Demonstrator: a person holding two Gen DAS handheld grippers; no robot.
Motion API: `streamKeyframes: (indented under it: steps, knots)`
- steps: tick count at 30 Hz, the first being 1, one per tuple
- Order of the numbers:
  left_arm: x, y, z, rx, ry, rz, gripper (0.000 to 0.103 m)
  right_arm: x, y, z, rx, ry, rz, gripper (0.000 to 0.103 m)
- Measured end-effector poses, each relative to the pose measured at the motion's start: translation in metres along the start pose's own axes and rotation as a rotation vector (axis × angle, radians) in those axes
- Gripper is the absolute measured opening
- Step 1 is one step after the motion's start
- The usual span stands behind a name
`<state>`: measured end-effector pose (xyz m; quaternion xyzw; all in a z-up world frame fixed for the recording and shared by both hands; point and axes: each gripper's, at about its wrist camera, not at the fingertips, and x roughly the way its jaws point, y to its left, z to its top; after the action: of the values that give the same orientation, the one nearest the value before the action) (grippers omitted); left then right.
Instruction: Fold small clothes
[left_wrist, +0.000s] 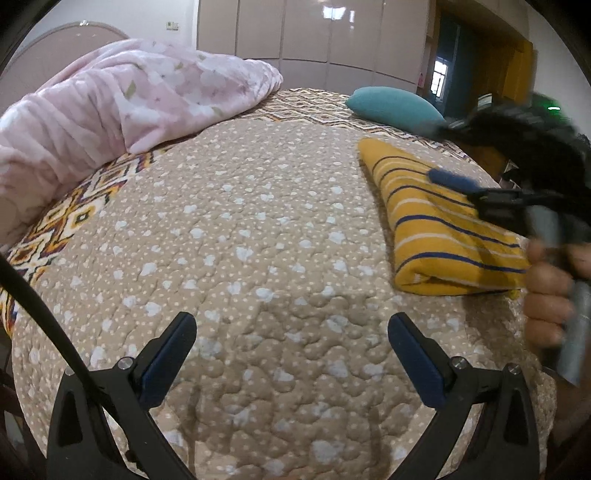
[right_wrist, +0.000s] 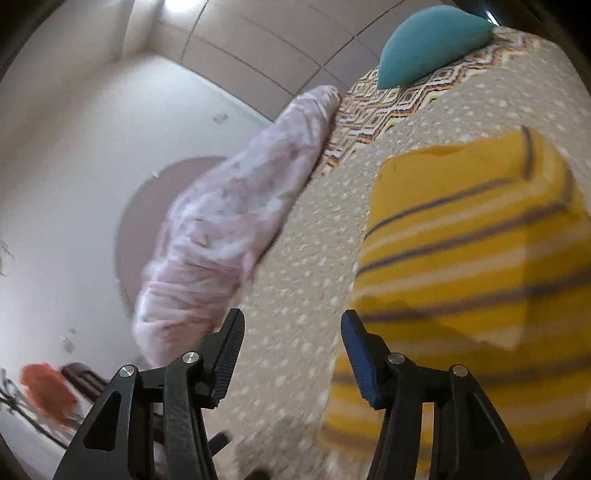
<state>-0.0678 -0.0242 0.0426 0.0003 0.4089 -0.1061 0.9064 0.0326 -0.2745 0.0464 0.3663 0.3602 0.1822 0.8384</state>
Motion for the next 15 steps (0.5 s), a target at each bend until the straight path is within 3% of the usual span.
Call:
streamKeyframes:
  steps: [2,6,10,15]
  knots:
    - [0.001,0.008,0.001,-0.016,0.009,-0.001,0.103,0.029,-0.016,-0.007,0.064,0.097,0.020,0.060]
    - [0.001,0.019,0.003,-0.046,0.008,0.005,0.103,0.036,-0.016,-0.037,0.024,0.148,0.042,0.057]
    - [0.002,0.019,0.003,-0.038,0.008,0.023,0.103,0.021,-0.003,-0.063,-0.062,0.180,0.005,0.057]
    - [-0.013,0.005,0.003,0.002,-0.039,0.036,0.103,-0.023,-0.017,-0.087,0.010,0.193,0.080,0.058]
